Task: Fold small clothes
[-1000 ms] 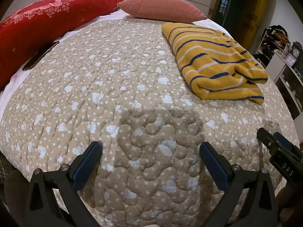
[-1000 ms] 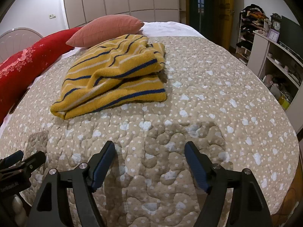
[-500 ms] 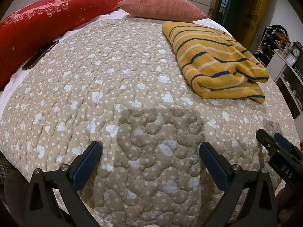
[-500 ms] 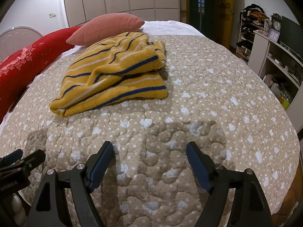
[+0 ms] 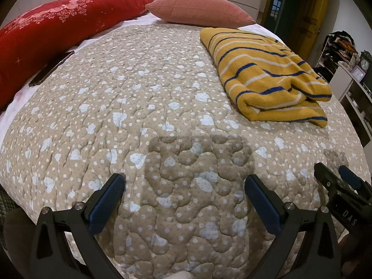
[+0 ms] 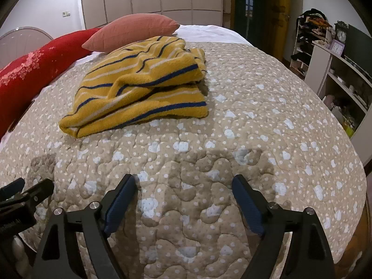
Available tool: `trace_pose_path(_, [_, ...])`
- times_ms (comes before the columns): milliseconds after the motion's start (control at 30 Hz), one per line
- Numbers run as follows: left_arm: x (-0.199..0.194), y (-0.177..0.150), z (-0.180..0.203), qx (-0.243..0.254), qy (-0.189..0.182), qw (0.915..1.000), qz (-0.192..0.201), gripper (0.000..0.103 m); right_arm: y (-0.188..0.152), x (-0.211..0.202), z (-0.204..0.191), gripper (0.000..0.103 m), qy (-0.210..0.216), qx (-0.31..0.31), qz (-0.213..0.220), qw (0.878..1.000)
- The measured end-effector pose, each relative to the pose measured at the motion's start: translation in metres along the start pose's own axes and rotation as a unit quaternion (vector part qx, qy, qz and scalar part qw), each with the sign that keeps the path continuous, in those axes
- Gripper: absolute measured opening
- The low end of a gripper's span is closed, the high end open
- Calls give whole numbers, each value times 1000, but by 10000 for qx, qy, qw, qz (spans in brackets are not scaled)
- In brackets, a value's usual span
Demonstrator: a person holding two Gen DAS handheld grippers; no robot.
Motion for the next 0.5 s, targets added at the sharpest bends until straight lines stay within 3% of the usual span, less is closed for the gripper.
trace_pose_path(233, [1,0,2,62,131,9999,-47,103,-2,1,1,91,43,-5,29,10000])
trace_pose_path(500, [-1,-5,7,186,243,9994,171,103,-3,-1,4,92,146,-14,115,9998])
Point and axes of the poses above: each gripper's, at about its wrist camera, not at the fingertips, and x roughly the way its jaws point, z to its right, y to its top, the point moved 2 cm from there along x, roughly the way its jaws point, and after that the axes turned 5 degrees about z, right-handed, at the moved point
